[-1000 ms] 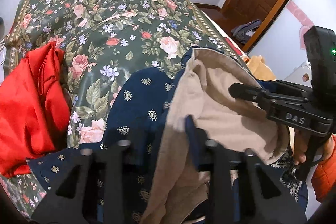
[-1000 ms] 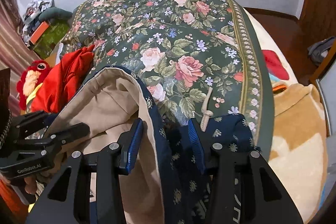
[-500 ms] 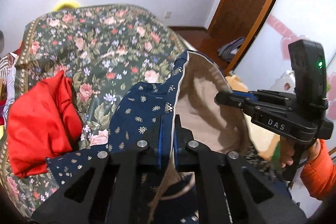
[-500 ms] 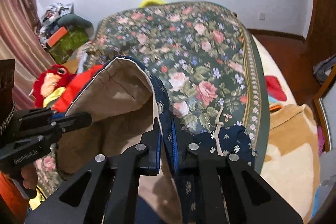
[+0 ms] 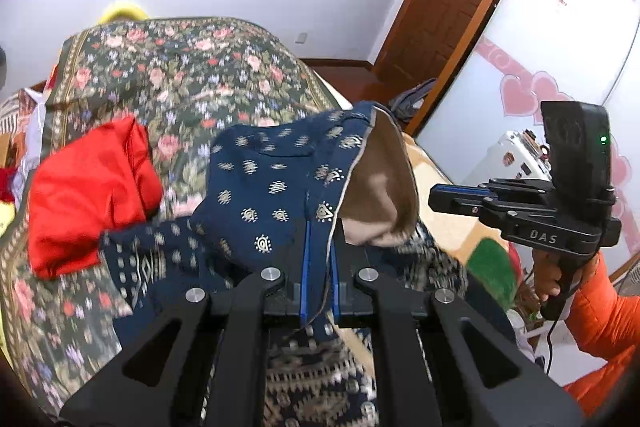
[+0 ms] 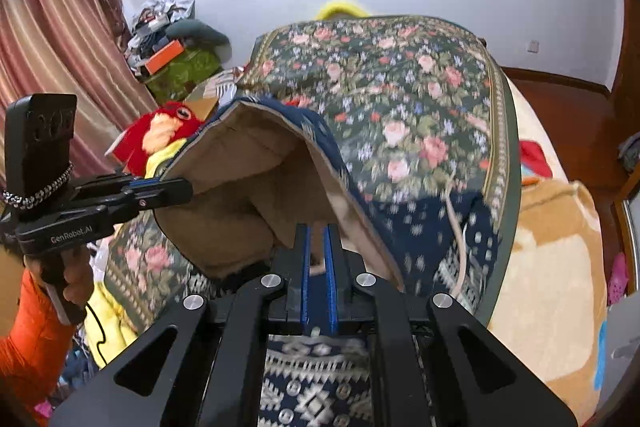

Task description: Fold large clothes

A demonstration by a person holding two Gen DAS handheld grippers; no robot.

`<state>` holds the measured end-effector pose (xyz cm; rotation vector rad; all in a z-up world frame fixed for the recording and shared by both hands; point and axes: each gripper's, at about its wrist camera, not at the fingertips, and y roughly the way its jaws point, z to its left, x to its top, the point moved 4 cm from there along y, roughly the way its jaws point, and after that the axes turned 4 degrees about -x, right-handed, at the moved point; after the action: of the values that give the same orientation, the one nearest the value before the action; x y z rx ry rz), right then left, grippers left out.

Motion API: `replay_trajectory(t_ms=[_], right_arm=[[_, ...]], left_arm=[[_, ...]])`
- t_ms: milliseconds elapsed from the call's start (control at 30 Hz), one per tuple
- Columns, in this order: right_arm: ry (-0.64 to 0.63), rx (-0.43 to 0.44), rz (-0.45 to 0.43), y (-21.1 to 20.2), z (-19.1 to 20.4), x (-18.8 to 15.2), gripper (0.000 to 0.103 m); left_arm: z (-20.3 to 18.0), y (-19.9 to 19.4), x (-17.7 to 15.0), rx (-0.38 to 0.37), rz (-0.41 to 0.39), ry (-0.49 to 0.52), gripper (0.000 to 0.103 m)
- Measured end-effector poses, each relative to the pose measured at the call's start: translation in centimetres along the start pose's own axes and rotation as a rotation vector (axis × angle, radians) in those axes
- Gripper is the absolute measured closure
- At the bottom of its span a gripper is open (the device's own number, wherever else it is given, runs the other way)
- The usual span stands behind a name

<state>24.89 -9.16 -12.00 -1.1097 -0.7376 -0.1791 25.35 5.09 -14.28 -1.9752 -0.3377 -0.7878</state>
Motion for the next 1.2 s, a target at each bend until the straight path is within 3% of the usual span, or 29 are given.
replay_trajectory(t_ms=[300, 433, 567, 667, 733, 800, 833, 900, 967, 1100, 1200], right_arm=[[0.055, -0.055, 0.065, 0.5, -0.5, -4.2, 0.096], [0.09, -0.075, 0.08, 0.2, -1.3, -5.4, 0.096], [0.119, -0.109, 0.088, -0.1, -2.1, -6.5, 0.096], [0.13, -0.125, 0.097, -0.4, -2.5, -7.2, 0.096], [0.139, -0.131, 0.105, -0.6, -2.9, -7.5, 0.095], [0.152, -0.137, 0.109, -0.7, -3.3, -7.6, 0.084], [0.158, -0.144, 0.109, -0.9, -3.5, -7.6, 0.079], [0.168, -0.165, 0.094, -1.4, -3.8, -7.5, 0.061], [0.174, -0.187, 0.076, -1.9, -4.1, -7.4, 0.052], [0.194, -0.178, 0.061, -2.7, -4.5, -7.4, 0.051], [0.213, -0.186, 0.053, -3.3, -5.2, -7.5, 0.051]], left_arm=[[0.1, 0.1, -7.2, -0.06, 0.096, -0.09, 0.096], [0.4, 1.6, -10.6, 0.002, 0.178, -0.1, 0.096], [0.5, 2.2, -12.0, 0.069, 0.206, -0.092, 0.095], [0.2, 1.8, -11.3, 0.077, 0.199, -0.093, 0.09], [-0.3, 1.1, -10.0, 0.089, 0.165, -0.079, 0.079], [-0.8, 0.4, -8.6, 0.106, 0.124, -0.059, 0.065], [-0.9, 0.4, -7.9, 0.11, 0.111, -0.051, 0.064], [-1.3, 0.4, -6.1, 0.111, 0.088, -0.035, 0.064], [-1.4, 1.3, -4.5, 0.107, 0.081, -0.027, 0.064], [-1.5, 4.0, -2.4, 0.127, 0.108, 0.0, 0.064], [-1.7, 6.7, -1.5, 0.202, 0.151, 0.047, 0.064]])
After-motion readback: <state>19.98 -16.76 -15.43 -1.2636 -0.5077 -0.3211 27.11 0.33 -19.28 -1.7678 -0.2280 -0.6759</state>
